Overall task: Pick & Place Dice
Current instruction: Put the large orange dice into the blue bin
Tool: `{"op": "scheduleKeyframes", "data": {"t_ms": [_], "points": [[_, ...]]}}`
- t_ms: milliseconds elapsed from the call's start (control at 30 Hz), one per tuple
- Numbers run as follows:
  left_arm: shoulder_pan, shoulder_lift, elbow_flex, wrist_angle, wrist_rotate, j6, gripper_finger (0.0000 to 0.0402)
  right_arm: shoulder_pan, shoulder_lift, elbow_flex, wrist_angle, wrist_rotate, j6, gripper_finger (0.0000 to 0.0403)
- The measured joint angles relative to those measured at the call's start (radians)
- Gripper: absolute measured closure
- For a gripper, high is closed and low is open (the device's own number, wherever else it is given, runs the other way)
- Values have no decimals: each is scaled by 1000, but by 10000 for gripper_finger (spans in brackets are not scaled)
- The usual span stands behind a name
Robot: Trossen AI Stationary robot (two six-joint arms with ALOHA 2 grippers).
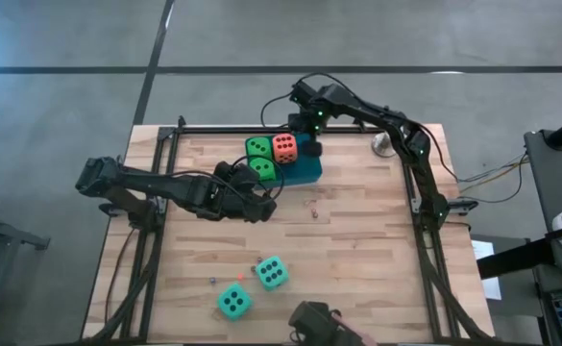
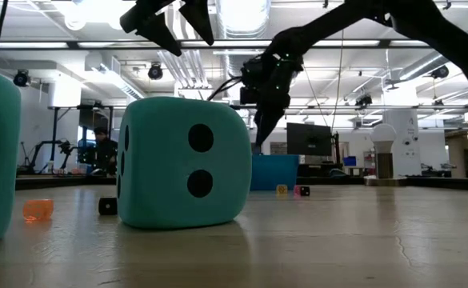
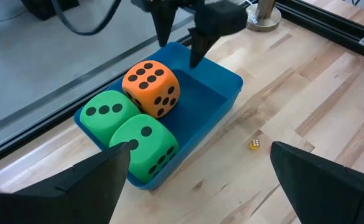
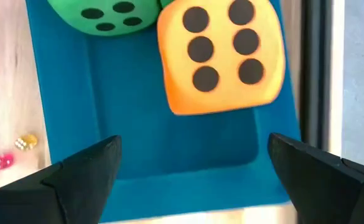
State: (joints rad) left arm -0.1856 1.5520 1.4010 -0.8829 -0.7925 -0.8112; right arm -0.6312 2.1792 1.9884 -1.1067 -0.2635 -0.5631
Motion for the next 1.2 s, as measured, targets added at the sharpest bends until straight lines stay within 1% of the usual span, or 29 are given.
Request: {"op": "scheduleKeyframes", "data": {"t_ms": [133,233,333,667,800,1000,1200], "points": [[0,0,0,0,0,0,14,0,0,-33,75,-11,15,3],[0,0,0,0,0,0,12,0,0,-54,118,-49,17,3],[0,0,0,0,0,0,12,0,0,-79,172,-63,44,3],[0,0,0,0,0,0,11,0,0,-87,255,-105,50,3],[0,0,0,0,0,0,13,-1,0,-85,228,-105,78,3],[0,0,0,0,0,0,12,-25,0,-85,137,-104,93,3],[0,0,0,0,0,0,13,-30,0,-87,143,-103,93,3]]}}
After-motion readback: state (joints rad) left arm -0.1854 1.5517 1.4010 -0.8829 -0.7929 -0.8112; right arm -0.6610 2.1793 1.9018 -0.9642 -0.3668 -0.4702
